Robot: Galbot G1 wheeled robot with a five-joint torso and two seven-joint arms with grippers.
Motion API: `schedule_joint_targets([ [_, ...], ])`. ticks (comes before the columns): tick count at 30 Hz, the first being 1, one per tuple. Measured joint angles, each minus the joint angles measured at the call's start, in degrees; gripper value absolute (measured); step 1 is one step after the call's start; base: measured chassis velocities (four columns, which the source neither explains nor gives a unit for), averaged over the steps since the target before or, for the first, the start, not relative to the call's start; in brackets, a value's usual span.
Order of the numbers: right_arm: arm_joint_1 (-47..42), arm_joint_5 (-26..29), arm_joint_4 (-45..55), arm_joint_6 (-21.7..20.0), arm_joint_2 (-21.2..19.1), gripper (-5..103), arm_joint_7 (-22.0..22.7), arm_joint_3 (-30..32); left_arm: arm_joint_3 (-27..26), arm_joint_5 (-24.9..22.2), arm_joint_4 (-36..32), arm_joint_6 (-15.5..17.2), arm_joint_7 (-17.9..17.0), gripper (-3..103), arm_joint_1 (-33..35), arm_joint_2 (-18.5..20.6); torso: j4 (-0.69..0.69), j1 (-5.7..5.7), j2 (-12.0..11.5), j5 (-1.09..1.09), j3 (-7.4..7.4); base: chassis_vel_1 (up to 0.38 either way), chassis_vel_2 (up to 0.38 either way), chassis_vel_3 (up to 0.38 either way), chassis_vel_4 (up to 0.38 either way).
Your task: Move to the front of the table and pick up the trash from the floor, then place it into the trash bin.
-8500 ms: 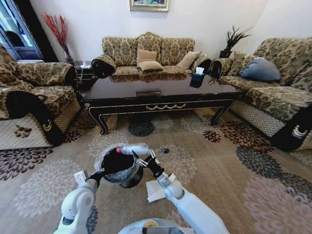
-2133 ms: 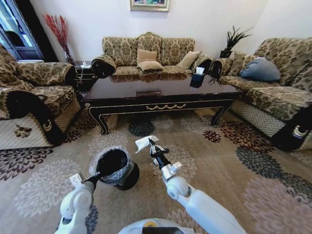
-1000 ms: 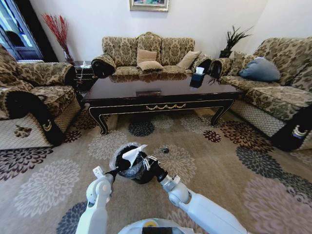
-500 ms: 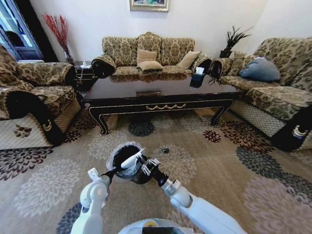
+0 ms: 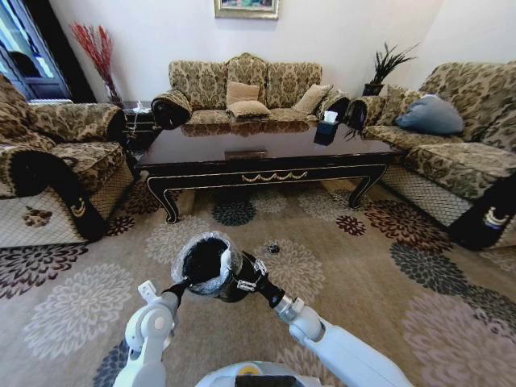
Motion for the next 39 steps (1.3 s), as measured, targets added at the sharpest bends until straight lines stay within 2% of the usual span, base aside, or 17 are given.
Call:
schedule_joint_targets([
  [2,0.5,1.16,0.2,0.0,0.01,99,0.32,1.73,-0.65,-0.29,-0.05,0.0,0.0,2,0.24,0.27,0.01,0.0,0.0,0.0,0.0,0.0,0.0,0.0,0.0],
  [5,0.62,1.64,0.16,0.0,-0.18,100,0.4,2.49,-1.03,-0.87,-0.48,0.0,0.0,2,0.31,0.44,0.01,0.0,0.0,0.0,0.0,0.0,0.0,0.0,0.0],
  [21,-2.54,-0.42,-0.59,1.62,0.18,100,-0.28,3.22,-3.38,-4.24,-1.45,-0.01,-0.93,2,0.62,0.57,0.0,0.0,0.0,0.0,0.0,0.0,0.0,0.0,0.0],
  [25,-2.66,-0.29,-0.79,1.91,0.43,100,-0.58,3.2,-2.7,-4.18,-0.45,-0.02,-1.15,2,0.49,0.22,0.01,0.0,0.0,0.0,0.0,0.0,0.0,0.0,0.0],
  [32,-2.42,0.34,-1.07,2.46,0.76,100,-0.61,2.79,2.3,-1.36,2.38,-0.01,-0.93,2,-0.62,-0.89,0.0,0.0,0.0,-0.01,0.0,0.0,0.0,0.0,0.0],
  [39,-2.4,0.72,-2.24,3.37,0.48,100,-0.98,3.14,2.64,-1.16,4.58,-0.01,-0.64,2,-2.44,-1.03,0.0,0.0,0.0,0.0,0.0,0.0,0.0,0.0,0.0],
])
